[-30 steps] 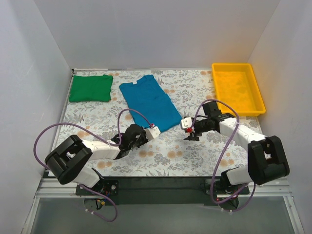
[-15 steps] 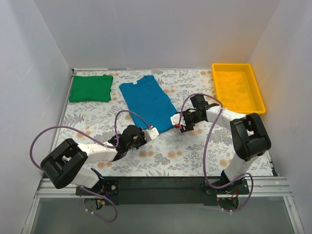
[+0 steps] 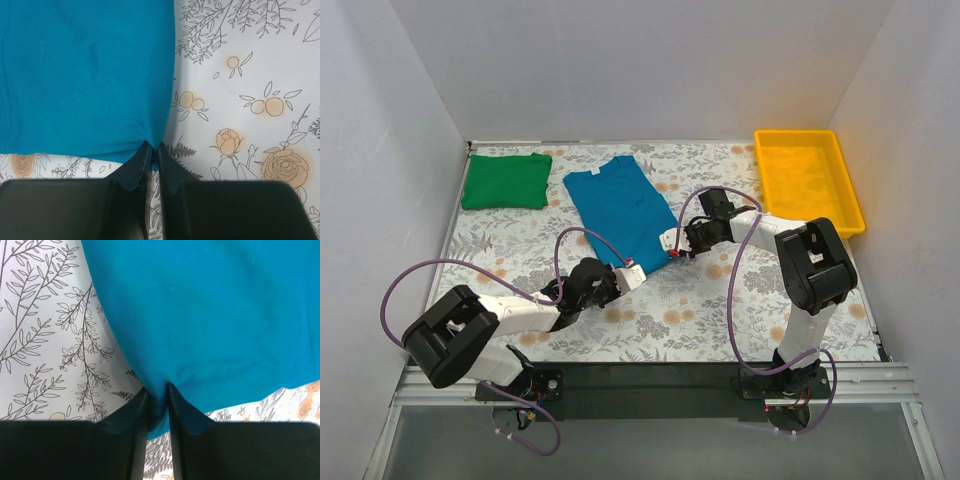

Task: Fold and stack the t-shirts
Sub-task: Fold the tshirt

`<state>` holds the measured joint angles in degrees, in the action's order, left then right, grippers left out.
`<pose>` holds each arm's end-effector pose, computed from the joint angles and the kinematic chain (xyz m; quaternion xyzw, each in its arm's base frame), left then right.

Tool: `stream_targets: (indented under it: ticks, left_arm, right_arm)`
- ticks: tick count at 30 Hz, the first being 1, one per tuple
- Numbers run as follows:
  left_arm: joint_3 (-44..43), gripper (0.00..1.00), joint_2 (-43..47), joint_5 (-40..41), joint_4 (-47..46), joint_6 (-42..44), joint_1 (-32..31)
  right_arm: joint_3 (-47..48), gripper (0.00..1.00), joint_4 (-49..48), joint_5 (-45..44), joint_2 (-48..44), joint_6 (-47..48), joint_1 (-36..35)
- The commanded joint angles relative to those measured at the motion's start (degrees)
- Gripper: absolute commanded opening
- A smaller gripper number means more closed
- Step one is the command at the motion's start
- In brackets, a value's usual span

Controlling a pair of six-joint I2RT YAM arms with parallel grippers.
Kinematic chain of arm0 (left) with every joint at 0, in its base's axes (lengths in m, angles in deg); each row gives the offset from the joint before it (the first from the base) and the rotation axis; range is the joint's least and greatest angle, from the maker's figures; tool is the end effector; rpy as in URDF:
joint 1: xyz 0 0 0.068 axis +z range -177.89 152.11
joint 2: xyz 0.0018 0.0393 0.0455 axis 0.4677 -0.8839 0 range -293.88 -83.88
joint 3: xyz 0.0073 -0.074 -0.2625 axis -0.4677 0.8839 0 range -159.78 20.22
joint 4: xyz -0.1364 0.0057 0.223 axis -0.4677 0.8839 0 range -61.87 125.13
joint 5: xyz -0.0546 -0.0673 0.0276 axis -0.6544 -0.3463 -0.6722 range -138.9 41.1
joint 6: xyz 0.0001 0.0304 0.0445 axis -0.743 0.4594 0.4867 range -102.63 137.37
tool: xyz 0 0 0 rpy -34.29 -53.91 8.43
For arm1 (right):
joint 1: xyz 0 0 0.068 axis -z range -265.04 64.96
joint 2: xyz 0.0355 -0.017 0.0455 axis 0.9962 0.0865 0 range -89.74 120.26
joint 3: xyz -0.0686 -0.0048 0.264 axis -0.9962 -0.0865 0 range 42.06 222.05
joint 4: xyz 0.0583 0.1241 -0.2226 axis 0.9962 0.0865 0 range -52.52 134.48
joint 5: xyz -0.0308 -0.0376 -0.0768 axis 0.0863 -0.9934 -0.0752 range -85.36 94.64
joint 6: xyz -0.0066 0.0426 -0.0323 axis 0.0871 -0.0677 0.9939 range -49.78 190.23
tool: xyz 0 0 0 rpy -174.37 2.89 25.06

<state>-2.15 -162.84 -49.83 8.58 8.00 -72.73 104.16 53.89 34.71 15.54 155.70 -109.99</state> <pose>0.1711 -0.1710 0.1351 0.2762 0.8514 -0.2096 0.3936 0.3210 0.1690 0.1539 -0.8043 0.4758 0.0885 0.3449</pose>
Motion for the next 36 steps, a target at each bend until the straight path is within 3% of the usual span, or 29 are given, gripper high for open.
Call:
stream_targets:
  ticks: [1,6,8,21,36]
  left_arm:
    - [0.7,0.0,1.7,-2.3,0.6,0.3,0.0]
    - [0.8,0.0,1.4,-3.0,0.7,0.1,0.0]
    - [1.0,0.0,1.0,-3.1,0.7,0.0,0.0]
    - [-0.1,0.0,4.2,-9.4,7.4,-4.2,-3.9]
    - [-3.9,0.0,8.2,-3.7,17.2,-15.6,-24.1]
  right_arm:
    - [-0.1,0.24,0.5,-1.9,1.7,-0.2,-0.4]
    - [-2.1,0.04,0.6,-1.5,0.2,-0.4,-0.5]
    - [-3.5,0.02,0.6,-1.2,-0.5,-0.7,-0.6]
    - [-12.1,0.01,9.7,-3.0,-11.6,-1.1,-0.8]
    - [-30.9,0.01,20.8,-6.8,-42.3,1.8,-0.7]
